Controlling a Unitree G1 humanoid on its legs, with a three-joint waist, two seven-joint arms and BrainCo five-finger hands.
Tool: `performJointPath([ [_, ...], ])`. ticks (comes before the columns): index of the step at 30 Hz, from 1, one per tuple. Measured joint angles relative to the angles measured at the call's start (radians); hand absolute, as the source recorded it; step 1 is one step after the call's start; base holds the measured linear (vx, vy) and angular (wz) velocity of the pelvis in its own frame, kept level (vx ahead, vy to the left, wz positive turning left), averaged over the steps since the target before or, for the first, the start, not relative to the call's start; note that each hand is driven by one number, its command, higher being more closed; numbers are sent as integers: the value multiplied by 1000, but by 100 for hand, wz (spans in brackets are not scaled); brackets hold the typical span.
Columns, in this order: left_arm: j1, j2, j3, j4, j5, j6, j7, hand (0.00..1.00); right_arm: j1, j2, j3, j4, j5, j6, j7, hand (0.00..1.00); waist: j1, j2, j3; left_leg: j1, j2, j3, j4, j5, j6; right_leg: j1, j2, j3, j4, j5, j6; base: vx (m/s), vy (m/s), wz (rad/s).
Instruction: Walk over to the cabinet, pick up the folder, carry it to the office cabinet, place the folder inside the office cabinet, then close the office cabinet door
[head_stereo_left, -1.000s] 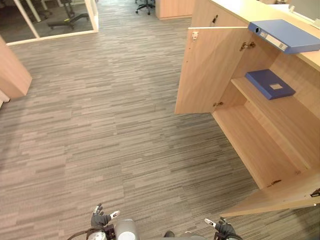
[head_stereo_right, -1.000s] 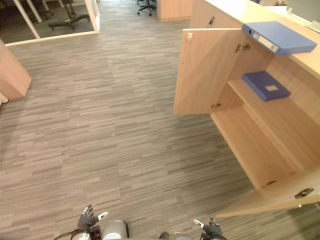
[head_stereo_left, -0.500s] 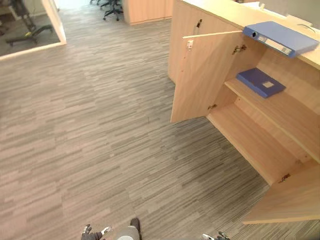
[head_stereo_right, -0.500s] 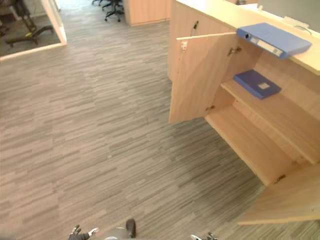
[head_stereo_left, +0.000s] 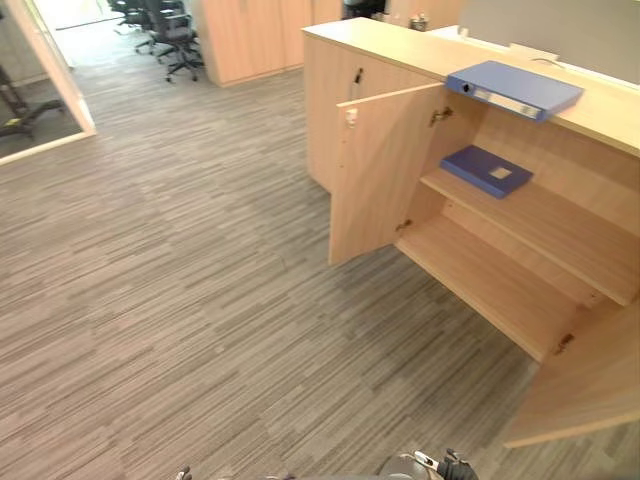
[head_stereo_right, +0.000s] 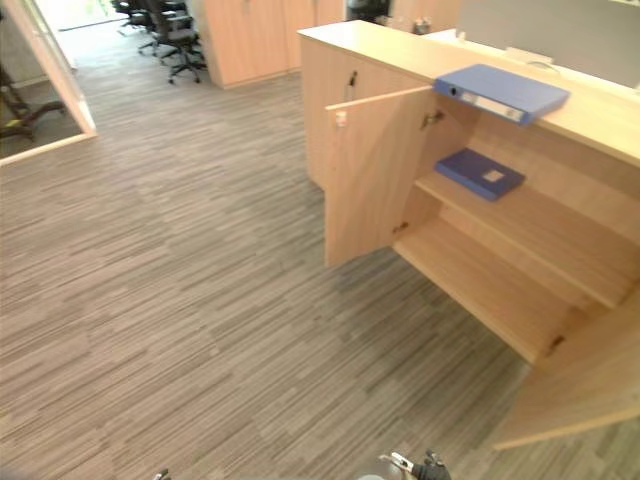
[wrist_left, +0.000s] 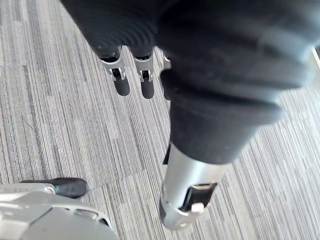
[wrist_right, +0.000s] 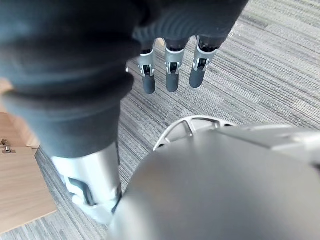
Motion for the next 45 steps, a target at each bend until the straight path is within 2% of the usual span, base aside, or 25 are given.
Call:
performJointPath([
  [1,-6,4,6,3,0,2,0,0,0,0,3,1,0,-1,0,0,0,-11,6,9,-10,1,1,-8,-12,4,2,-27,-37,-9,-80,76,-168,-40],
  [2,-21,-12,19,14,2,8,0,0,-5,-14,0,15,-1,-1,0,0,-3,9,2,9,6,-8,1,-20,-28,19,35,-36,-71,-21,-91,81,-126,-19],
  [4,-41,-18,25,14,4,8,-1,0,-15,-20,0,32,-1,-1,0,0,-7,18,0,-2,24,-28,1,-24,-39,16,68,-42,-91,-36,-87,88,-142,-8],
  [8,-50,-29,55,10,2,14,-7,0,0,-10,-17,48,-3,-1,0,0,-8,17,-5,-5,85,-51,46,-56,-75,70,153,-78,-174,-56,-73,99,-152,8],
  [10,-48,-36,75,-1,-7,17,-6,0,24,3,-38,55,1,0,1,0,-11,21,-12,-57,145,-65,204,-119,-93,128,222,-100,-258,-52,-69,159,-219,24],
  [11,-48,-36,79,-3,-11,17,-6,0,26,7,-50,58,5,0,1,0,-7,21,-13,-79,161,-62,268,-135,-101,139,237,-100,-279,-48,-68,117,-173,5],
  [12,-46,-36,89,-5,-20,17,-5,0,26,9,-56,66,11,-1,0,0,-5,19,-14,-136,195,-56,417,-159,-111,165,266,-99,-322,-39,-64,85,-113,-14],
  [13,-44,-37,95,-8,-26,17,-5,0,26,6,-58,74,25,-1,0,0,-5,20,-14,-193,228,-48,572,-166,-123,190,288,-93,-357,-33,-61,95,-85,-20],
  [15,-31,-42,96,-13,-28,17,-4,0,26,-3,-58,76,42,0,0,0,-2,26,-15,-254,264,-35,742,-166,-125,227,312,-58,-385,-29,-62,154,-4,-42],
  [17,-29,-43,96,-13,-28,17,-2,0,15,-6,-55,76,42,0,0,0,4,34,-14,-302,271,-23,838,-175,-121,245,324,-1,-400,-19,-79,239,77,-90],
  [19,-29,-45,96,-13,-29,17,0,0,1,-5,-50,76,42,0,0,0,23,32,-13,-339,261,-15,839,-201,-112,251,325,81,-405,-13,-88,243,149,-131],
  [21,-26,-44,96,-13,-30,17,1,0,-12,-4,-35,76,41,-1,0,0,36,29,-10,-371,234,-64,746,-210,-100,269,315,169,-406,-9,-84,212,172,-148],
  [22,-28,-45,96,-13,-42,17,2,0,-18,-4,-13,76,41,-3,0,0,40,26,-5,-372,202,-132,628,-208,-103,284,294,234,-404,-7,-79,164,145,-130],
  [25,-41,-44,96,-23,-53,12,3,0,-12,-14,34,74,40,-11,0,0,37,27,-6,-369,153,-290,383,-160,-105,288,255,299,-403,-12,-29,176,280,-91],
  [26,-50,-42,97,-24,-61,3,3,0,-2,-22,48,73,39,-12,0,0,36,28,-7,-368,143,-356,288,-93,-106,293,239,318,-398,-19,3,246,342,-37],
  [27,-53,-43,97,-25,-67,-1,4,0,10,-26,66,73,38,-12,0,0,36,34,-10,-362,140,-379,253,8,-121,300,230,326,-389,-30,28,343,448,-24],
  [28,-58,-34,103,-24,-74,-4,5,0,18,-19,73,74,35,-11,-1,0,35,22,-7,-345,113,-379,250,93,-139,317,203,337,-384,-43,64,309,376,-6],
  [30,-61,-15,121,-38,-87,-12,6,0,17,3,82,67,16,-12,2,0,47,-28,-5,-341,66,-370,255,72,-120,322,154,339,-405,-34,78,272,300,-7],
  [31,-63,-10,139,-37,-89,-11,6,0,1,7,80,68,1,-13,2,0,48,-37,-6,-354,47,-362,282,55,-109,330,140,340,-433,-13,94,229,239,-14],
  [34,-59,-9,164,-18,-88,-12,7,0,-16,8,62,67,0,-20,2,0,52,-31,-10,-346,16,-354,309,26,-87,356,111,347,-478,32,108,131,191,-18],
  [37,-40,-14,178,-4,-88,-11,14,0,-16,12,0,76,9,-20,2,0,51,-23,-8,-312,8,-330,272,28,-83,353,93,375,-487,53,119,6,126,-40],
  [41,2,-32,179,2,-88,-9,15,0,-7,16,-56,77,39,-10,1,0,52,-25,-27,-244,-24,-299,132,57,-79,292,53,454,-500,57,121,-52,92,-78],
  [43,7,-38,179,0,-88,-7,14,0,4,19,-56,77,39,-6,1,0,46,-25,-35,-211,-48,-310,60,79,-55,262,33,470,-477,52,120,-5,90,-48],
  [44,5,-43,179,-2,-87,-6,13,0,16,19,-59,77,39,3,2,0,46,-33,-34,-192,-67,-314,39,77,-44,249,14,481,-447,36,107,118,173,-23],
  [45,5,-45,171,-3,-83,-5,11,0,33,16,-83,74,38,11,4,0,43,-29,-37,-153,-102,-318,25,54,-6,226,-40,474,-309,6,61,135,226,-26],
])
